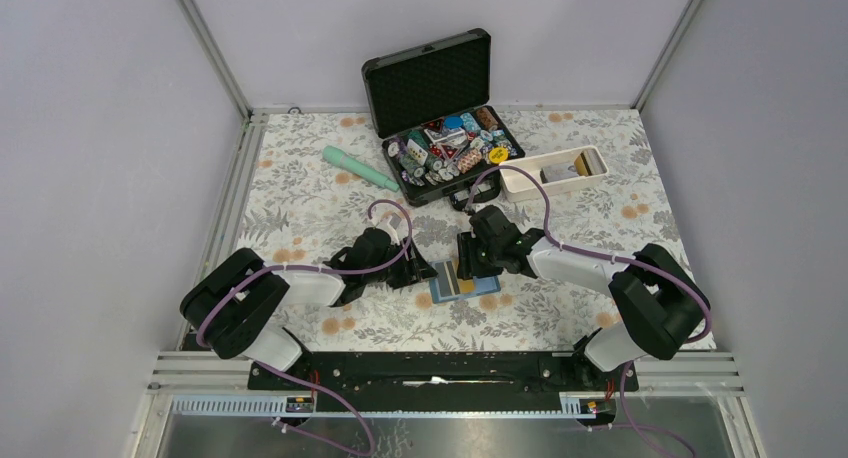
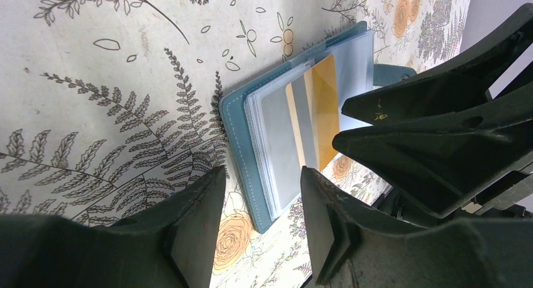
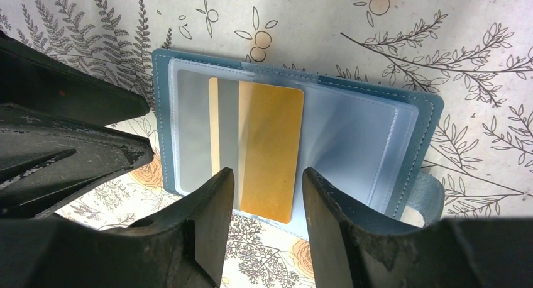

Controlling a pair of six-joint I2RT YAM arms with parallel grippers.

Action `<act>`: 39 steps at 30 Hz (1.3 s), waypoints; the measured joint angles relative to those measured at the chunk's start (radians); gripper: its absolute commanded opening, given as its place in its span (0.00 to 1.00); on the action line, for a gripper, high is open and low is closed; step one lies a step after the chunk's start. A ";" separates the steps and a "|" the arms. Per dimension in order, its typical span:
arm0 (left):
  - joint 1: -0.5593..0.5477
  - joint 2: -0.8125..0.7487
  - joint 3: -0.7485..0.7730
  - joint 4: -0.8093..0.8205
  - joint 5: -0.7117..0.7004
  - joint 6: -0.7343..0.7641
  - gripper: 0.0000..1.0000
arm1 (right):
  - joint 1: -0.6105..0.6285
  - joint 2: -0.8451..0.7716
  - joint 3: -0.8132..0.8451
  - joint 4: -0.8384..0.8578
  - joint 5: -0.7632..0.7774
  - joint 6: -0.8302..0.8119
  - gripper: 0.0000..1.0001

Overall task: Put the credit cards into the card holder
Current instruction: Insert the credit card into the card holder.

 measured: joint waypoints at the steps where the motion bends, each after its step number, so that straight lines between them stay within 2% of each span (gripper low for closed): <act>1: 0.000 0.000 0.000 0.000 0.000 0.000 0.50 | 0.000 0.000 0.000 0.002 -0.002 0.004 0.50; 7: 0.000 0.000 0.000 0.000 0.000 0.000 0.50 | 0.000 0.006 -0.001 0.011 -0.013 0.021 0.45; 12: 0.000 0.000 0.000 0.000 0.000 0.000 0.50 | 0.001 0.026 -0.001 0.023 -0.030 0.032 0.44; 25: -0.011 0.000 0.000 -0.001 0.000 -0.001 0.50 | 0.004 0.028 0.000 0.018 -0.012 0.047 0.52; 39: -0.012 0.000 0.001 -0.006 0.000 -0.001 0.50 | 0.006 0.026 -0.017 0.060 -0.013 0.060 0.50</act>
